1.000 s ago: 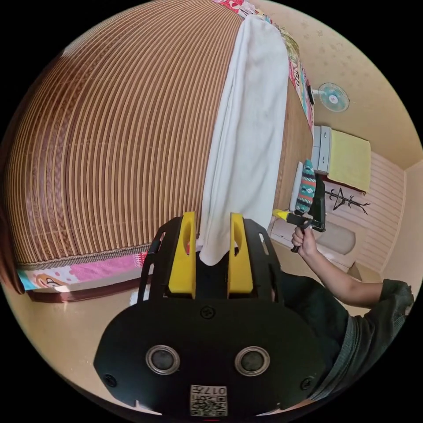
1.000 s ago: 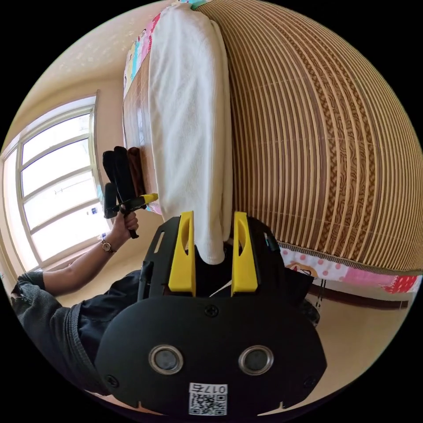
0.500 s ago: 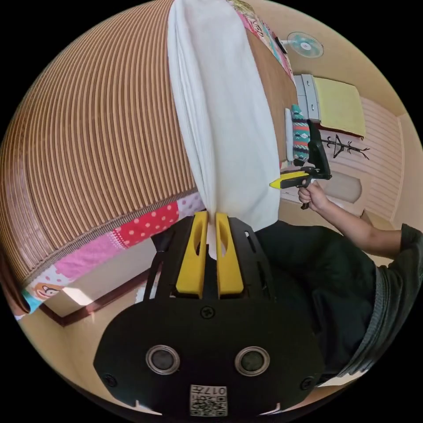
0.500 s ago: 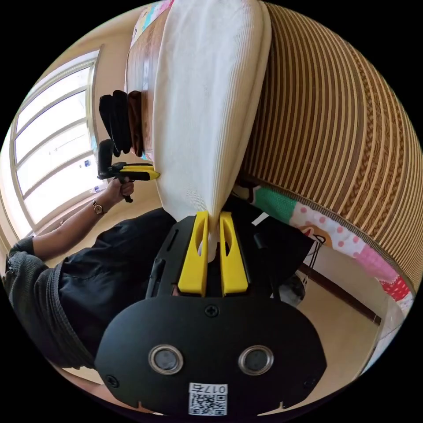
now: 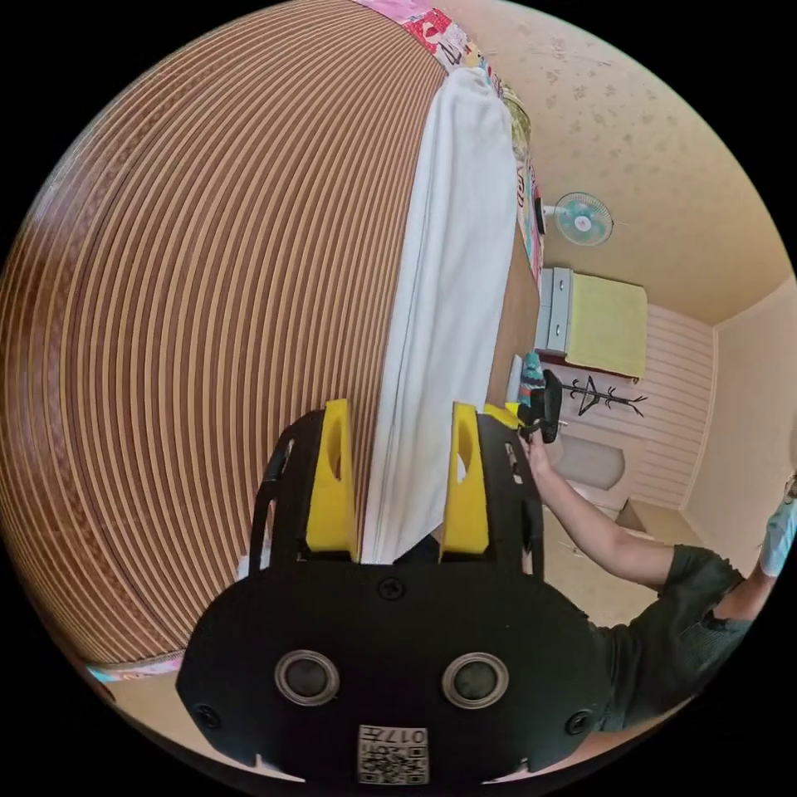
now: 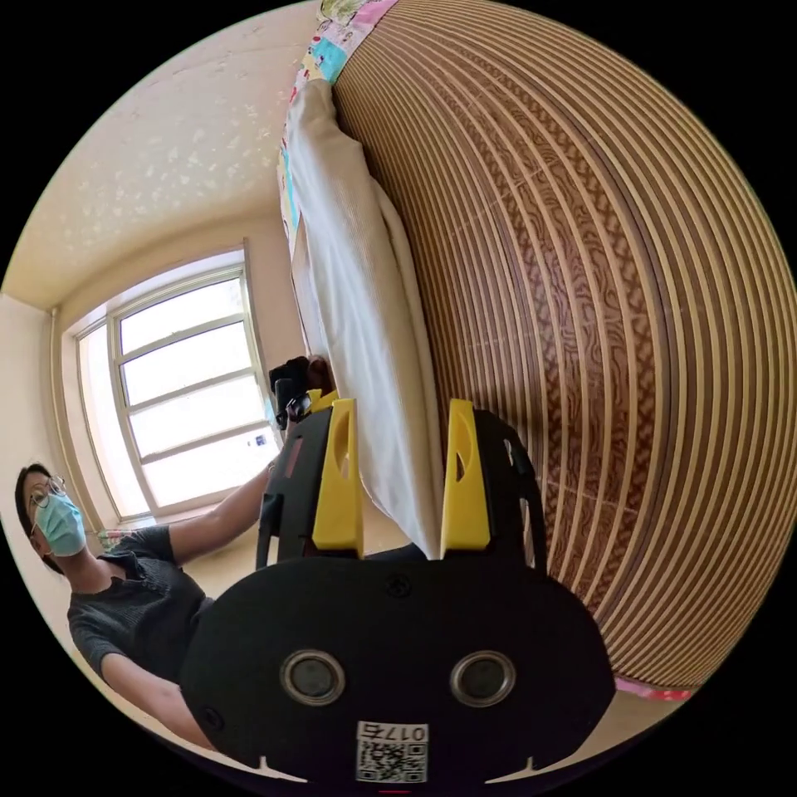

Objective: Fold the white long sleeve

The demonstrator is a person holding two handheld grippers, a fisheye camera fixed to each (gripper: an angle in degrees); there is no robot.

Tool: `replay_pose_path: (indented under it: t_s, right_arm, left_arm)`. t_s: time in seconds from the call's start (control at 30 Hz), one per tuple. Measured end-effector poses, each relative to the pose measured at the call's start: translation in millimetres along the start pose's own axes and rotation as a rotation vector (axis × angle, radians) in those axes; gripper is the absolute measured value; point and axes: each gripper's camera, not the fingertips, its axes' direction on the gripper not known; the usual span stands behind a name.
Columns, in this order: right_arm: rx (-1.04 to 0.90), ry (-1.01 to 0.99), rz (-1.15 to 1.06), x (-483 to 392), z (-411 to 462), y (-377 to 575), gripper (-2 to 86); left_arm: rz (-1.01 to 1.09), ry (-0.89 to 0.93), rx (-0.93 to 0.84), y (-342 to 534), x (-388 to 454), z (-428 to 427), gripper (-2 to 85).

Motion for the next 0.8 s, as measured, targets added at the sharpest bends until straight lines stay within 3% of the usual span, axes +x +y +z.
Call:
replay_pose_path:
  t_s: [0.13, 0.3, 0.47, 0.63, 0.8]
  right_arm:
    - [-0.140, -0.072, -0.018, 13, 32, -22, 13.1]
    - [-0.119, -0.189, -0.021, 19, 38, 10, 6.2]
    - [-0.098, -0.340, -0.169, -11, 12, 86, 2.3]
    - [-0.112, -0.420, -0.352, -74, -17, 203, 0.6]
    - [-0.062, -0.510, -0.602, -156, -51, 285, 0.4]
  left_arm:
    - [0.061, -0.004, -0.110, -22, 14, 22, 13.4]
    - [0.033, 0.007, -0.143, -4, 22, 38, 5.5]
    - [0.187, 0.271, -0.132, 62, 53, 7, 5.1]
    - [0.365, 0.365, -0.122, 158, 111, -35, 5.0]
    - [0.487, 0.472, -0.001, 240, 185, -77, 4.9]
